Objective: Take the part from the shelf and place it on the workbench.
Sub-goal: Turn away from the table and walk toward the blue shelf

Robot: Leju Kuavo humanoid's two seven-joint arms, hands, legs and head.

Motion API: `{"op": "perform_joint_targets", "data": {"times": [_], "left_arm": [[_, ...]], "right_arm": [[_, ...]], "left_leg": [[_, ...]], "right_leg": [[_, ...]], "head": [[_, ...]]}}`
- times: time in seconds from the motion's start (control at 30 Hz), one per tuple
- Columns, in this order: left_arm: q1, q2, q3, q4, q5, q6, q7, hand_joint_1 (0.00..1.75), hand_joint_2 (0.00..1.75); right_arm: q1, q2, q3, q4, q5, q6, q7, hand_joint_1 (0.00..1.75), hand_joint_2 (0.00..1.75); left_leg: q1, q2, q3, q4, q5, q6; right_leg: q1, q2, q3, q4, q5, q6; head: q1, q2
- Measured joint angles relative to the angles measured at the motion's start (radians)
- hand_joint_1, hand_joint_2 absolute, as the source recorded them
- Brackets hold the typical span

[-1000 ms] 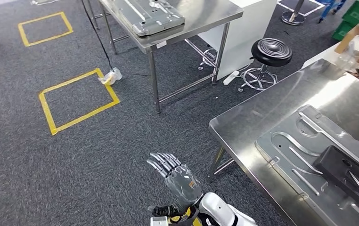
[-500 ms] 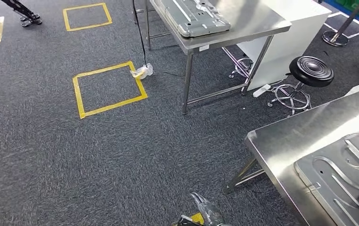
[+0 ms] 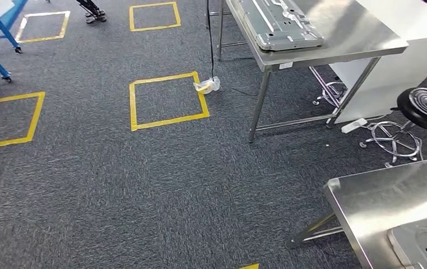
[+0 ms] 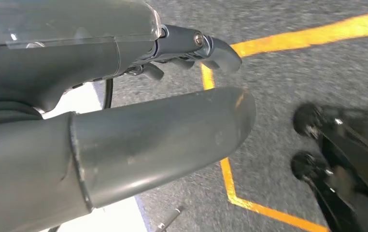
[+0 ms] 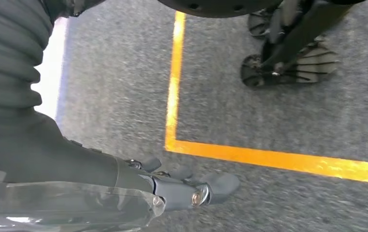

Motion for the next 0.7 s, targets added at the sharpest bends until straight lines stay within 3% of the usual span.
{"op": "perform_joint_targets", "data": {"times": [0.03,0.07,0.1,0.13,0.17,0.23,0.3,0.33,0.4,0.43,0.5,0.53,0.6,0.63,0.67,0.7], "left_arm": [[-0.003,0.001,0.0,0.0,-0.002,0.004,0.002,0.0,0.0],[-0.006,0.003,0.0,0.0,-0.005,0.006,0.003,0.0,0.0],[-0.008,0.005,0.0,0.0,-0.008,0.007,0.003,0.0,0.0],[-0.008,0.007,0.0,0.0,-0.013,0.008,0.003,0.0,0.0],[-0.008,0.01,0.0,0.0,-0.016,0.009,0.004,0.0,0.0],[-0.008,0.014,0.0,0.0,-0.023,0.012,0.003,0.0,0.0],[-0.011,0.016,0.0,0.0,-0.03,0.013,0.0,0.0,0.0],[-0.012,0.017,-0.001,0.0,-0.033,0.014,-0.002,0.0,0.0],[-0.009,0.019,-0.001,0.0,-0.038,0.014,-0.008,0.0,0.0],[-0.007,0.02,-0.001,0.0,-0.041,0.013,-0.011,0.0,0.0],[-0.009,0.022,-0.001,0.0,-0.047,0.012,-0.015,0.0,0.0],[-0.011,0.023,-0.001,0.0,-0.049,0.012,-0.017,0.0,0.0],[-0.016,0.023,-0.001,0.0,-0.046,0.01,-0.017,0.0,0.0],[-0.016,0.023,-0.001,0.0,-0.041,0.01,-0.015,0.0,0.0],[-0.016,0.022,-0.001,0.0,-0.034,0.012,-0.011,0.0,0.0],[-0.015,0.021,-0.001,0.0,-0.028,0.013,-0.007,0.0,0.0]], "right_arm": [[0.003,0.008,-0.014,0.007,0.0,0.003,0.003,0.0,1.75],[0.005,0.015,-0.025,0.012,0.001,0.006,0.005,0.0,1.75],[0.006,0.021,-0.034,0.017,0.003,0.008,0.004,0.0,1.75],[0.006,0.026,-0.041,0.021,0.006,0.009,0.002,0.0,1.75],[0.006,0.03,-0.046,0.024,0.011,0.009,-0.001,0.0,1.75],[0.004,0.035,-0.05,0.027,0.026,0.012,-0.01,0.0,1.75],[0.004,0.035,-0.051,0.029,0.044,0.017,-0.025,0.0,1.75],[0.003,0.034,-0.051,0.03,0.055,0.021,-0.033,0.0,1.75],[0.0,0.033,-0.05,0.032,0.075,0.032,-0.047,0.0,1.75],[-0.001,0.031,-0.048,0.032,0.084,0.036,-0.052,0.0,1.75],[-0.003,0.028,-0.043,0.033,0.1,0.043,-0.058,0.0,1.75],[-0.003,0.027,-0.04,0.034,0.107,0.042,-0.06,0.0,1.75],[-0.004,0.027,-0.034,0.035,0.117,0.022,-0.066,0.0,1.75],[-0.004,0.028,-0.031,0.035,0.12,0.007,-0.069,0.0,1.75],[-0.004,0.03,-0.027,0.035,0.121,-0.008,-0.07,0.0,1.75],[-0.004,0.032,-0.024,0.035,0.122,-0.02,-0.069,0.0,1.75]], "left_leg": [[0.001,0.028,-0.029,0.059,-0.035,-0.005],[0.005,0.04,-0.061,0.123,-0.065,-0.01],[0.009,0.045,-0.084,0.17,-0.081,-0.016],[0.014,0.049,-0.089,0.183,-0.077,-0.021],[0.018,0.055,-0.072,0.156,-0.055,-0.026],[0.024,0.091,0.004,0.022,0.004,-0.032],[0.021,0.121,0.054,-0.07,0.031,-0.027],[0.019,0.122,0.057,-0.081,0.031,-0.02],[0.018,0.099,0.056,-0.084,0.035,-0.005],[0.02,0.09,0.058,-0.088,0.038,0.001],[0.024,0.071,0.062,-0.096,0.046,0.014],[0.022,0.06,0.06,-0.097,0.048,0.018],[0.016,0.034,0.057,-0.096,0.05,0.023],[0.013,0.019,0.057,-0.095,0.05,0.024],[0.012,0.002,0.058,-0.094,0.05,0.024],[0.011,-0.015,0.059,-0.092,0.05,0.024]], "right_leg": [[0.001,-0.016,0.002,-0.001,-0.002,-0.003],[0.002,-0.034,0.002,-0.001,-0.004,-0.005],[0.002,-0.05,0.002,0.0,-0.006,-0.005],[0.001,-0.067,0.002,0.0,-0.009,-0.003],[-0.001,-0.081,0.004,0.001,-0.011,0.0],[-0.004,-0.107,0.009,0.007,-0.018,0.009],[-0.002,-0.126,0.014,0.013,-0.026,0.022],[0.0,-0.135,0.017,0.014,-0.028,0.028],[0.0,-0.145,0.024,0.011,-0.03,0.039],[-0.002,-0.13,0.025,0.016,-0.037,0.044],[-0.004,-0.069,-0.001,0.079,-0.082,0.051],[-0.005,-0.037,-0.031,0.143,-0.116,0.052],[-0.004,-0.015,-0.097,0.273,-0.166,0.051],[-0.003,-0.013,-0.113,0.301,-0.164,0.049],[-0.003,-0.011,-0.109,0.286,-0.14,0.045],[-0.004,-0.003,-0.087,0.232,-0.1,0.042]], "head": [[0.0,0.0],[0.0,0.0],[0.0,0.0],[0.0,0.0],[0.0,0.0],[0.0,0.0],[0.0,0.0],[0.0,0.0],[0.0,0.0],[0.001,0.0],[0.001,0.0],[0.001,0.0],[0.001,0.0],[0.0,0.0],[0.0,0.0],[0.0,0.0]]}}
